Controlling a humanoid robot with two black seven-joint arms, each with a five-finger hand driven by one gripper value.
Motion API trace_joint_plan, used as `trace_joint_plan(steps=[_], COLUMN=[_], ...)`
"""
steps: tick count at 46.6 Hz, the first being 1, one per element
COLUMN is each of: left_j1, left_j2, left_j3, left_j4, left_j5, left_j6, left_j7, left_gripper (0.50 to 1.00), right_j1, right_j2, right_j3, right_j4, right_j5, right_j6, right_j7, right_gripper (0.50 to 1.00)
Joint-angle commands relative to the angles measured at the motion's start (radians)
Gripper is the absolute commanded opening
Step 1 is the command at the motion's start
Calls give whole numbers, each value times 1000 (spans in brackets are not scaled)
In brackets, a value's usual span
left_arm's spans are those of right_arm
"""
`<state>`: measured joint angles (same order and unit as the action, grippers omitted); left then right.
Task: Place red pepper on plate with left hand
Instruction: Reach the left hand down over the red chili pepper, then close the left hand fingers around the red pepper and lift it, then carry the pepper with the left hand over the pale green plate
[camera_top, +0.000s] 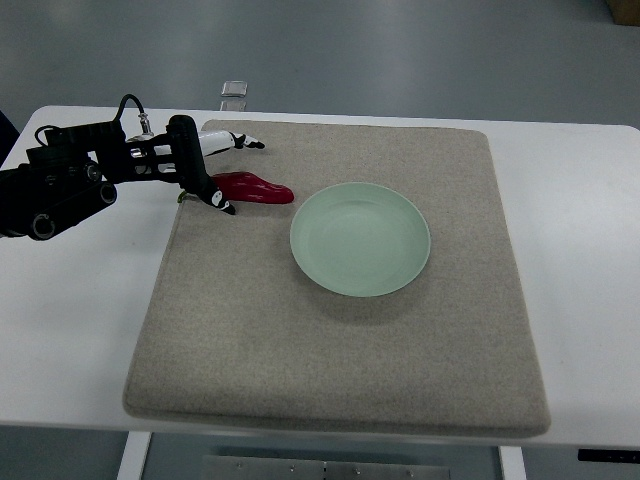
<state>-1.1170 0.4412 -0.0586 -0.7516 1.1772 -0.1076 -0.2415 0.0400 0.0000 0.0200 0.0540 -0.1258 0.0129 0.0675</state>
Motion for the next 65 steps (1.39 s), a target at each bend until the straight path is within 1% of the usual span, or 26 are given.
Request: trace_joint_plan(steps=[1,6,9,10,12,18,19,20,23,25,27,29,33,34,44,51,65], left_j1=[0,0,0,-1,-1,-1,-1,-1,-3,-7,-14,-17,-27,-29,-58,-81,-109], left_j2=[-13,-21,-21,-21,-21,-19,-18,-18,-16,-15,-13,-12,-9,-9,-4,34,36], left_j3=[0,0,5,8,16,17,17,17,19,19,17,17,17,17,11,6,6], left_j4=[15,15,15,15,15,15,15,15,15,15,14,14,9,8,-14,-92,-279], left_j5=[1,2,4,4,7,22,22,22,22,22,22,22,22,22,18,16,18], left_j6=[0,0,0,0,0,0,0,0,0,0,0,0,0,0,0,0,-6], left_j7=[2,7,7,7,7,7,7,7,7,7,7,7,7,7,-2,-10,-10], left_gripper=[984,962,872,853,842,714,701,698,622,611,587,553,506,500,500,500,500], right_j1=[0,0,0,0,0,0,0,0,0,0,0,0,0,0,0,0,0], right_j2=[0,0,0,0,0,0,0,0,0,0,0,0,0,0,0,0,0], right_j3=[0,0,0,0,0,0,0,0,0,0,0,0,0,0,0,0,0], right_j4=[0,1,1,0,1,0,1,0,0,1,1,1,0,1,0,0,1], right_j5=[0,0,0,0,0,0,0,0,0,0,0,0,0,0,0,0,0], right_j6=[1,1,-1,1,1,1,1,-1,-1,1,1,-1,-1,-1,1,-1,1], right_j7=[0,0,0,0,0,0,0,0,0,0,0,0,0,0,0,0,0], right_gripper=[928,928,928,928,928,928,928,928,928,928,928,928,928,928,928,928,928])
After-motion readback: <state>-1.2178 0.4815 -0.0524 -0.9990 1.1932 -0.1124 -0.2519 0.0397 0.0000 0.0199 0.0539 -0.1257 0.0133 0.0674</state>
